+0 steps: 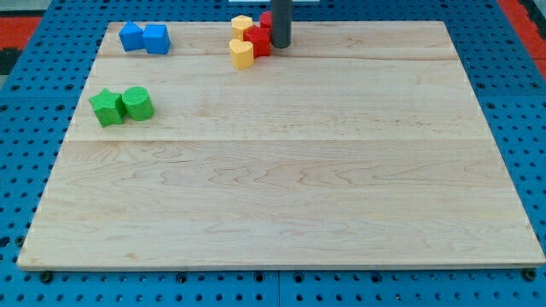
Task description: Move your arm to the top left
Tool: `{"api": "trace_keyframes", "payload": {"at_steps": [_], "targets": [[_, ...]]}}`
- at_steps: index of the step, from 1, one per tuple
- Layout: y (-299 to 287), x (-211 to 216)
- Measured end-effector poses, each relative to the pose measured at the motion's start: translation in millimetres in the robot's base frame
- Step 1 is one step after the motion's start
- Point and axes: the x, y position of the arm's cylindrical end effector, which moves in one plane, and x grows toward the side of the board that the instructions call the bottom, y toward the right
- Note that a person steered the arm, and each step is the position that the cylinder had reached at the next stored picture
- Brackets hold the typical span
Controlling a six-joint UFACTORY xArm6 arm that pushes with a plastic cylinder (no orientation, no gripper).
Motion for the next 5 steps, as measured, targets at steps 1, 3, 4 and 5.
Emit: {"api": "trace_keyframes", "payload": {"at_steps": [1, 3, 4, 5], "targets": [[38.1, 51.6], [-195.8, 87.3], [-281.3, 56.9], [-331.3, 46.8]]}}
